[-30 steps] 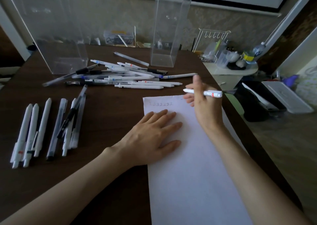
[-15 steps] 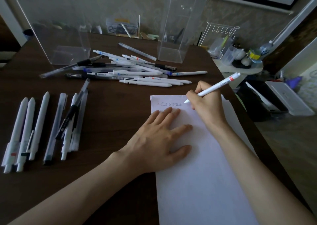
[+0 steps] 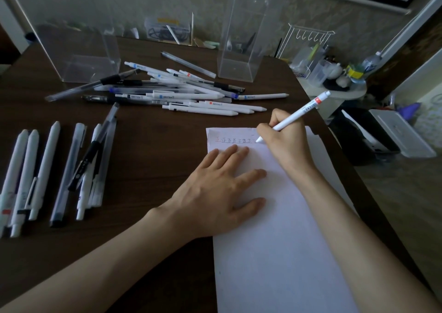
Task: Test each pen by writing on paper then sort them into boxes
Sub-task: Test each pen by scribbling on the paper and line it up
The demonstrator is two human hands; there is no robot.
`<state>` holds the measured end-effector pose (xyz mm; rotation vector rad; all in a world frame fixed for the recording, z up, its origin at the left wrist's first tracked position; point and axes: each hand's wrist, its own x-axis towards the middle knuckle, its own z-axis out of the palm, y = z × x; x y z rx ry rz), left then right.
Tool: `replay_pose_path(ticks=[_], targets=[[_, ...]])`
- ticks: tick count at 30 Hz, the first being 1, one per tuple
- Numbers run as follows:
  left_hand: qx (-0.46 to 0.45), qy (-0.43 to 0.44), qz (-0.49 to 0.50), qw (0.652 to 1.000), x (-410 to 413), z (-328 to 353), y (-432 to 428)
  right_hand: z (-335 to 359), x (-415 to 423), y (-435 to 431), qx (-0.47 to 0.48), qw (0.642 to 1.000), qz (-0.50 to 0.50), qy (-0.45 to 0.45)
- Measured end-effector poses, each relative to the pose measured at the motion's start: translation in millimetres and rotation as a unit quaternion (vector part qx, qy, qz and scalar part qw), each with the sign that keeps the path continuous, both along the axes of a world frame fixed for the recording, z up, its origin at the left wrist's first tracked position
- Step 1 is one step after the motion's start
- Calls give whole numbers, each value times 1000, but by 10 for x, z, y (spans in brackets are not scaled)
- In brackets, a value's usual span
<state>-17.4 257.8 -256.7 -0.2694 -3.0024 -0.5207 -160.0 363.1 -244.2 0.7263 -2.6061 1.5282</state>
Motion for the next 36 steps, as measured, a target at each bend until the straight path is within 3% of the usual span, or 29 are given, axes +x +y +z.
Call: replay_pose_path(ticks=[26,29,32,36], targets=[[3,18,-5,1000,-22,-57,-11,-78,-58,7,5,1000,-8,10],[15,21,-4,1000,-28,-53,-12,-64,-24,12,-26,1000,7,8],[81,33,29,996,-46,-9,-11,-31,19,15,-75,997,26,-9],[244,27,98,964,-43,71,-49,-49,13,44,-49,994,96,-2]])
